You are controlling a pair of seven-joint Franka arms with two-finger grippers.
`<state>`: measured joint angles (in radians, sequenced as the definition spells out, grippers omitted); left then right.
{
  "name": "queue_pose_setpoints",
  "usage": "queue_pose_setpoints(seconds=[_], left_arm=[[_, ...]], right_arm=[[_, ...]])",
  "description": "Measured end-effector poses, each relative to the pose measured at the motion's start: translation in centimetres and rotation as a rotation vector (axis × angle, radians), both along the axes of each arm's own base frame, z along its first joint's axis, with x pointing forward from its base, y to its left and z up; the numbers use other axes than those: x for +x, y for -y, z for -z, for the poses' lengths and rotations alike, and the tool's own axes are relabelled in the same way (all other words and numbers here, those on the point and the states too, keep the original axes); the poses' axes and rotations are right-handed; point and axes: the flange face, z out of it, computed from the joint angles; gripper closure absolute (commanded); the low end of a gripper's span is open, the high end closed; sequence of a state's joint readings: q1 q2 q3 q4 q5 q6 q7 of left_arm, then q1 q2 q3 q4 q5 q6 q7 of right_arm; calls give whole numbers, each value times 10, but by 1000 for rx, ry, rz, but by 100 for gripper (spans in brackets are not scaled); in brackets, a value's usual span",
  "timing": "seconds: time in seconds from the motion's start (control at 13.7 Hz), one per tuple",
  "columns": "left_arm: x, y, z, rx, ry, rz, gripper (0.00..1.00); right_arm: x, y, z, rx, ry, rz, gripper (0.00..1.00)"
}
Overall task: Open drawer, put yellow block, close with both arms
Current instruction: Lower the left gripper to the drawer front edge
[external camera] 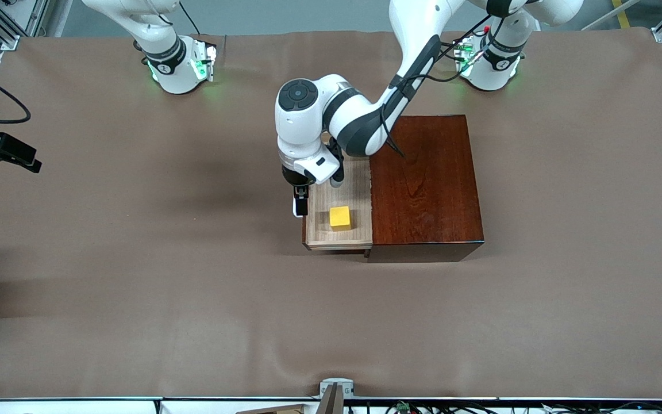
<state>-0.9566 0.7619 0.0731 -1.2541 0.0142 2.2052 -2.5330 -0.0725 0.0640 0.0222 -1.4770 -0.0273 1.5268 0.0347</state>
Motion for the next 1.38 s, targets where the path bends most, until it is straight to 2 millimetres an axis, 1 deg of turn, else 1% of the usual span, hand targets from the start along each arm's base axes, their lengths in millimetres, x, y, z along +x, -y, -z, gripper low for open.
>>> queue_pose_setpoints(seconds=[0.15, 0.29, 0.44, 0.66, 0.95, 1.02, 1.38], left_arm=[[-7, 9, 0, -14, 15, 54, 0], [-22, 21, 3, -19, 28, 117, 0], [-31, 29, 9, -16, 27, 140, 0], [-30, 28, 17, -6, 23, 141, 0], [-25, 17, 22, 54, -24, 124, 0], [-24, 13, 23, 79, -44, 119, 0], [-25, 10, 19, 113, -74, 100, 0]], right_arm=[[0, 0, -1, 0, 2, 0, 0], [0, 0, -2, 0, 5, 0, 0], [0, 0, -3, 0, 8, 0, 0], [0, 0, -4, -1, 10, 0, 0], [0, 0, -4, -1, 10, 0, 0], [0, 0, -4, -1, 10, 0, 0], [0, 0, -4, -1, 10, 1, 0]])
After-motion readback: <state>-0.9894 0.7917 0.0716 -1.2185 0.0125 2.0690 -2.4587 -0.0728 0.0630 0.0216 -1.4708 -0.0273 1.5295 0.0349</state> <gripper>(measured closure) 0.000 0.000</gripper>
